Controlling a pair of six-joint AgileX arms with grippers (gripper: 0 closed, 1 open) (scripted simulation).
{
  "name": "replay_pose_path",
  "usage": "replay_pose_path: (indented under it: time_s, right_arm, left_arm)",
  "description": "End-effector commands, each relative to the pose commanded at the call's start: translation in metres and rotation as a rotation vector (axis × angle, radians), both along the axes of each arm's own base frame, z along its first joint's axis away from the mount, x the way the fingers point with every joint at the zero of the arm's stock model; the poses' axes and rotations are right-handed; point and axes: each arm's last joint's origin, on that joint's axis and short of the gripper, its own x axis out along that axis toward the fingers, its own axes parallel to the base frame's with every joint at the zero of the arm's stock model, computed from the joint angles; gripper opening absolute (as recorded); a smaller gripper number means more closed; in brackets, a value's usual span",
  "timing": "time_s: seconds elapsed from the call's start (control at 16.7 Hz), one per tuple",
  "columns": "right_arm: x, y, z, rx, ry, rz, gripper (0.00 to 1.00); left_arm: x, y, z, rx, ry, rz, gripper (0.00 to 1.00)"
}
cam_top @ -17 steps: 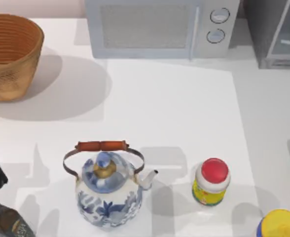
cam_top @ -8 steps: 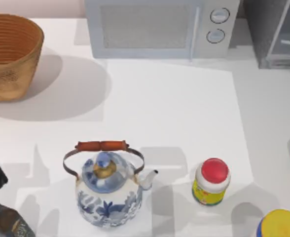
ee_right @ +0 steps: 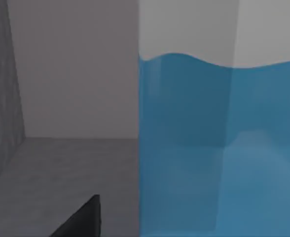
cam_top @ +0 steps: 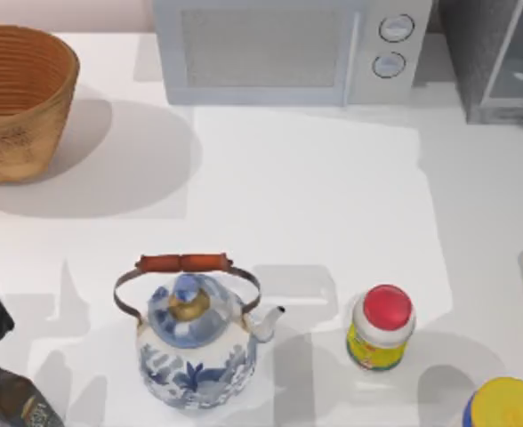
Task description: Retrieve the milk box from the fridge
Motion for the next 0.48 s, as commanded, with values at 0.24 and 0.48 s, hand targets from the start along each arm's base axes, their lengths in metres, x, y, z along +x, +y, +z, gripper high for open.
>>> replay_pose_path:
  time_s: [0.24, 0.48]
  right_arm:
    - [0.024, 0.000, -0.003, 0.001, 0.005, 0.002, 1.00]
    - [0.055, 0.000, -0.001, 0.000, -0.002, 0.002, 1.00]
  left_arm:
    - [0.000, 0.000, 0.000, 0.000, 0.000, 0.000, 1.00]
    - [0.000, 0.000, 0.000, 0.000, 0.000, 0.000, 1.00]
